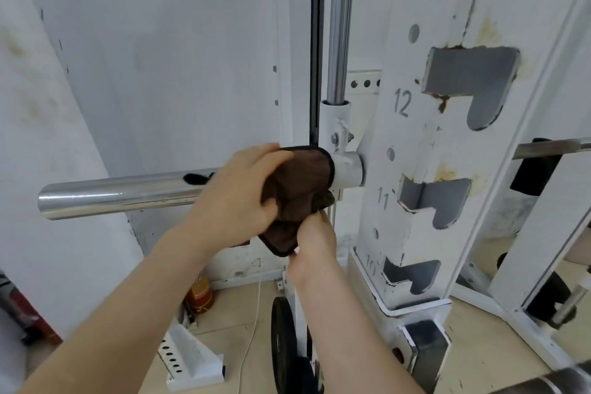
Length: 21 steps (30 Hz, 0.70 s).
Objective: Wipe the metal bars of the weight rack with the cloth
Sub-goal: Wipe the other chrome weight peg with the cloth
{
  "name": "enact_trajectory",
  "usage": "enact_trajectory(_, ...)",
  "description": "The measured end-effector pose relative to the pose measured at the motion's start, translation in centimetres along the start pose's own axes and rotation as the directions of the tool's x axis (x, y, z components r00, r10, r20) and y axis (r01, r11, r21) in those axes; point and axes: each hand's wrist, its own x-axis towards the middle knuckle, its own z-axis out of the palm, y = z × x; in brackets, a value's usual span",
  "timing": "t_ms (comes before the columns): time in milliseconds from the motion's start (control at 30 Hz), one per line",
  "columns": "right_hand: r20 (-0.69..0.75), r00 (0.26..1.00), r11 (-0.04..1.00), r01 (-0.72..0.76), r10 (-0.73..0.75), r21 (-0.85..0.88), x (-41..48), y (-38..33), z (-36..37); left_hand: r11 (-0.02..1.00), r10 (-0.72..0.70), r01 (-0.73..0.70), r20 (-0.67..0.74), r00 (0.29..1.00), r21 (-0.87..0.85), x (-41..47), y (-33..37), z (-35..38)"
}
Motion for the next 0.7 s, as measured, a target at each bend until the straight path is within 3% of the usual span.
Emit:
enact_trajectory(100, -0.158, 0.987, 0.992, -0.008, -0.012, -0.129, 1.0, 0.6, -0.7, 0.963, -0.077, 0.079, -0.016, 0.997, 0.257, -0.3, -1.1, 0.3)
enact_trajectory(233, -0.128, 0.981, 0.965, -0.111, 0.145, 0.238, 0.9, 1.7, -0.3, 0.88, -0.017, 0.005, 0.021, 1.0, 0.475, 0.4, 0.1, 2.6)
enact_trajectory(367, 0.089, 0.996, 0.949, -0.043, 0.016, 0.312, -0.1, 0.2, 0.0, 0.857, -0.142, 0.11, 0.025, 0.99, 0.504, 1.6, 0.4, 2.9)
enact_trajectory(433, 0.33, 0.943, 0.954, -0.065, -0.036, 0.291, -0.8, -0.9, -0.1, 0.877, -0.152, 0.109, 0.056, 0.987, 0.468, 2.0, 0.4, 2.5)
enact_trajectory(500, 0.476, 0.878, 0.948, -0.114, -0.044, 0.297, -0.6, -1.6, 0.3, 0.912, -0.119, 0.081, 0.071, 0.99, 0.402, 1.6, 0.4, 1.7)
enact_trajectory(600, 0.393, 0.916, 0.941, -0.065, -0.076, 0.332, 1.6, -0.9, 2.3, 0.923, -0.162, 0.141, 0.029, 0.986, 0.358, -0.6, -0.7, -0.2)
enact_trajectory(700, 0.209, 0.973, 0.951, 0.031, -0.1, 0.308, 2.9, 0.0, 3.3, 0.827, -0.304, 0.261, 0.006, 0.953, 0.498, -2.9, -4.0, -1.6)
